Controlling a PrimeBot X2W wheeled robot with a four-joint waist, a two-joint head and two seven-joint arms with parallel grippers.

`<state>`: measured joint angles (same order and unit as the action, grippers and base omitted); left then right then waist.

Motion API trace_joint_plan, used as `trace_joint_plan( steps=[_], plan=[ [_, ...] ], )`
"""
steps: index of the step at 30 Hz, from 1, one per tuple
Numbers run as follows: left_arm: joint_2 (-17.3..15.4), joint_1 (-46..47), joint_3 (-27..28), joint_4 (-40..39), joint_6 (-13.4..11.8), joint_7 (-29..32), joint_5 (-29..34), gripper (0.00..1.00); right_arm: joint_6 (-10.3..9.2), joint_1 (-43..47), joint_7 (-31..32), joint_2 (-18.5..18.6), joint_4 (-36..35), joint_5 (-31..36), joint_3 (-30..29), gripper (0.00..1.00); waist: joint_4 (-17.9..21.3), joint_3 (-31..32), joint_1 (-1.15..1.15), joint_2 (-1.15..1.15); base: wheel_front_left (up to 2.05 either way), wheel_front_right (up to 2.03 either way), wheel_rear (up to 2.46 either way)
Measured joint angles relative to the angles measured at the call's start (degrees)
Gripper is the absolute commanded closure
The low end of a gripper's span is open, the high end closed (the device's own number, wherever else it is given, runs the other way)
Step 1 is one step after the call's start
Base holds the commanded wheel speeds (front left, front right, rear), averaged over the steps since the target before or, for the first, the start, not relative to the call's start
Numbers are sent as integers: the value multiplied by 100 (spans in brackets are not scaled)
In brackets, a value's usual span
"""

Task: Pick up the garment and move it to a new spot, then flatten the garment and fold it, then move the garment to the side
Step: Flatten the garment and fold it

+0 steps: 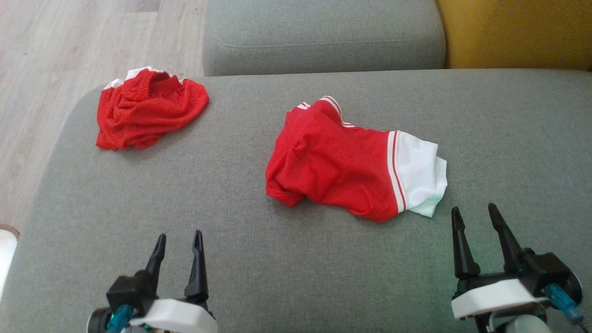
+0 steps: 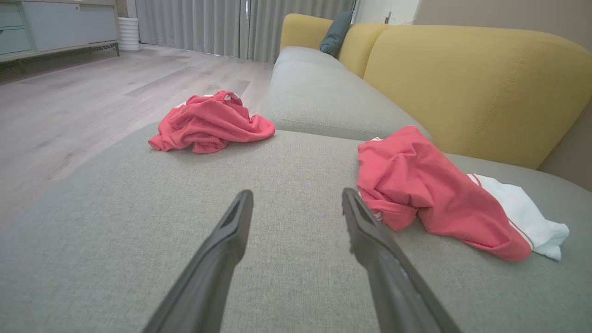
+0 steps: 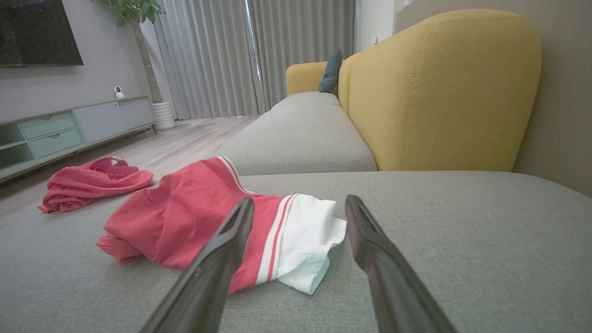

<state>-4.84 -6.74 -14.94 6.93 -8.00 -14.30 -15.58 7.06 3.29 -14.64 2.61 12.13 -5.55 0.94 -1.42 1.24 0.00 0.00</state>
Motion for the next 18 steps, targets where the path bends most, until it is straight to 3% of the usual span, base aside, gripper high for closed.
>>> trace_joint_plan(
  steps=[18],
  plan=[
    [127, -124, 92, 14, 135, 0, 168, 0, 0, -2, 0, -1, 34, 2, -8, 0, 20, -25, 0, 0, 0, 0, 0]
  ],
)
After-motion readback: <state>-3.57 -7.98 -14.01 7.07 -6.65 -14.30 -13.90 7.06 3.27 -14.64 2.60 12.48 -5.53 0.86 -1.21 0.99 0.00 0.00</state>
